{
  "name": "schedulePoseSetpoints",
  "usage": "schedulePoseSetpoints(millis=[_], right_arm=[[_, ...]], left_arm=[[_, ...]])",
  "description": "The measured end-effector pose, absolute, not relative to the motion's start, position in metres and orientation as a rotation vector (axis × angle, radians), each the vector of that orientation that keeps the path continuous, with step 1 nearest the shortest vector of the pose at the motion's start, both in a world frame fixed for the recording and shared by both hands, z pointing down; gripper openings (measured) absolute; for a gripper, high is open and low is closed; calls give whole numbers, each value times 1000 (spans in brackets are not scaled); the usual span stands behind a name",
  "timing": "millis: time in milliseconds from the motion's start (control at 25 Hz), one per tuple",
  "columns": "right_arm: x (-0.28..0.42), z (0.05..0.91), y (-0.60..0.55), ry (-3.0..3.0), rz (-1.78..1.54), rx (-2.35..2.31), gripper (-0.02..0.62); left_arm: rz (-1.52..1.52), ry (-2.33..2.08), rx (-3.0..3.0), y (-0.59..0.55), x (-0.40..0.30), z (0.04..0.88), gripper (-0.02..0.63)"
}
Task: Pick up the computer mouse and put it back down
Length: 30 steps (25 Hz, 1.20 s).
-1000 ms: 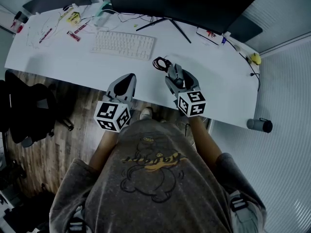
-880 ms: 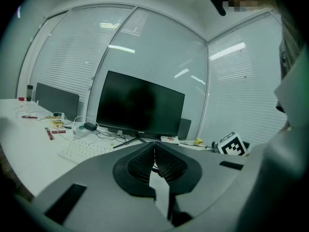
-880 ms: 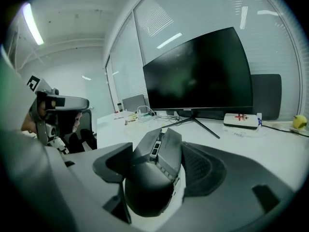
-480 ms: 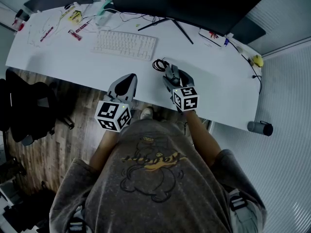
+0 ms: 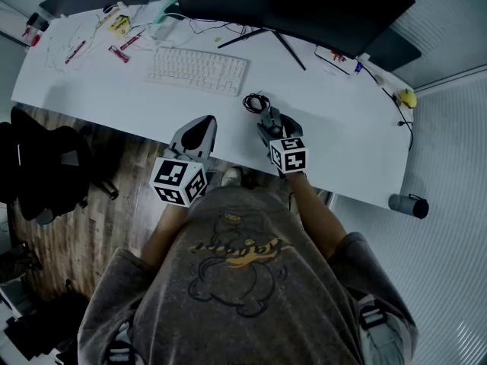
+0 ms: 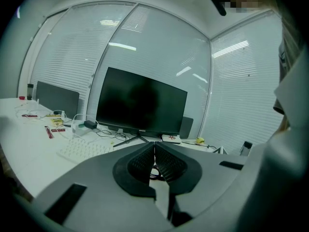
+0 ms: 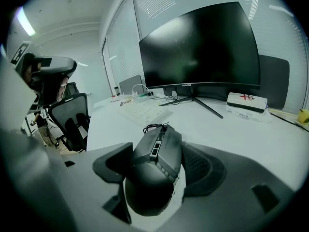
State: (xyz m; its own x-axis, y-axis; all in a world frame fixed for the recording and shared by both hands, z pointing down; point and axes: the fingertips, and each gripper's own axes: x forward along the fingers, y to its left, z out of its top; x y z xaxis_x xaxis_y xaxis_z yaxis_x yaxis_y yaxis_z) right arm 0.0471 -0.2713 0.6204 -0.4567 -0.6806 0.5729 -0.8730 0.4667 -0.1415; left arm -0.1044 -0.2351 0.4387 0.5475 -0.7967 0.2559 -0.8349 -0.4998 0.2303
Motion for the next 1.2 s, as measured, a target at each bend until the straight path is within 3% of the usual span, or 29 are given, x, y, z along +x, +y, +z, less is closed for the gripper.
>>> schedulePoseSetpoints(millis=[640, 1200], right_arm=[[55, 666, -276, -2158, 654, 1246, 321], [59, 649, -280, -2215, 601, 1268, 330]], left_arm=[[188, -1340, 2451, -238, -96, 442, 18], [181, -1308, 2464, -239, -86, 445, 18]])
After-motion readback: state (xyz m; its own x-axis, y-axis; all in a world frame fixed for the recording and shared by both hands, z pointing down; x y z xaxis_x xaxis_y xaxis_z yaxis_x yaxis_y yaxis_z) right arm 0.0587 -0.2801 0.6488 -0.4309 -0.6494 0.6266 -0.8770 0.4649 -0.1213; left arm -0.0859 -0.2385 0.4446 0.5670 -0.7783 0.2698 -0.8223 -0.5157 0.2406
